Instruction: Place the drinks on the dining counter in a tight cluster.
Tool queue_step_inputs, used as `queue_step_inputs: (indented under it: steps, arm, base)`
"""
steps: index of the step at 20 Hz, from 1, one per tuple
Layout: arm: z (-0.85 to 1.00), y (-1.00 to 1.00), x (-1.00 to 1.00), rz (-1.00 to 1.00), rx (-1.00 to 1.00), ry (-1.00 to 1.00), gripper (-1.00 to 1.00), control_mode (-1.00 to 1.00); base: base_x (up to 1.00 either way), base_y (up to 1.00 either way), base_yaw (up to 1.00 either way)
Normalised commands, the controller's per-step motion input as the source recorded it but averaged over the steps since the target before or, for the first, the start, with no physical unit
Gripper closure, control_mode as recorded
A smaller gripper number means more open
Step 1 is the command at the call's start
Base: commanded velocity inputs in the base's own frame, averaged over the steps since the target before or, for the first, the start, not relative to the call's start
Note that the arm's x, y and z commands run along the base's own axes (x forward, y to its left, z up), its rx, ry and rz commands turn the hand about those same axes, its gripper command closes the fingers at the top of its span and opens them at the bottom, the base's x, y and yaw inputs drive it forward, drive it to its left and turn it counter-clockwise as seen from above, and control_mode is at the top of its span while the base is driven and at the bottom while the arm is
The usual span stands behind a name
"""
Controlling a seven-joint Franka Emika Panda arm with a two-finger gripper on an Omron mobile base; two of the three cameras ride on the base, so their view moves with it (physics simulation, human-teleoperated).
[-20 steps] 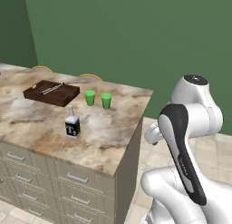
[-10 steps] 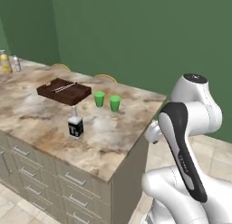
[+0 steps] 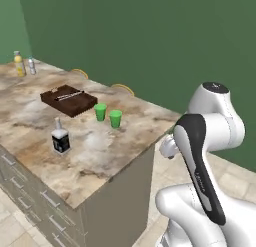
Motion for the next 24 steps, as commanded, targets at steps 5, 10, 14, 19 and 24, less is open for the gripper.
queue_step_inputs:
  steps: [5, 10, 14, 19, 24]
  arm:
    - [0.00, 0.00, 0.00, 0.00, 0.00, 0.00, -1.00, 1.00]
    - [0.00, 0.00, 0.00, 0.00, 0.00, 0.00, -1.00, 1.00]
    - [0.00, 0.00, 0.00, 0.00, 0.00, 0.00, -1.00, 1.00]
    - [0.00, 0.00, 0.00, 0.00, 0.00, 0.00, -1.00, 1.00]
    - [0.00, 0.00, 0.00, 0.00, 0.00, 0.00, -1.00, 1.00]
  base:
    - [0.27, -0.96, 0.61]
    - [0.12, -1.00, 0.55]
    - [-0.01, -1.00, 0.45]
    - [0.04, -1.00, 0.47]
    - [0.11, -1.00, 0.47]
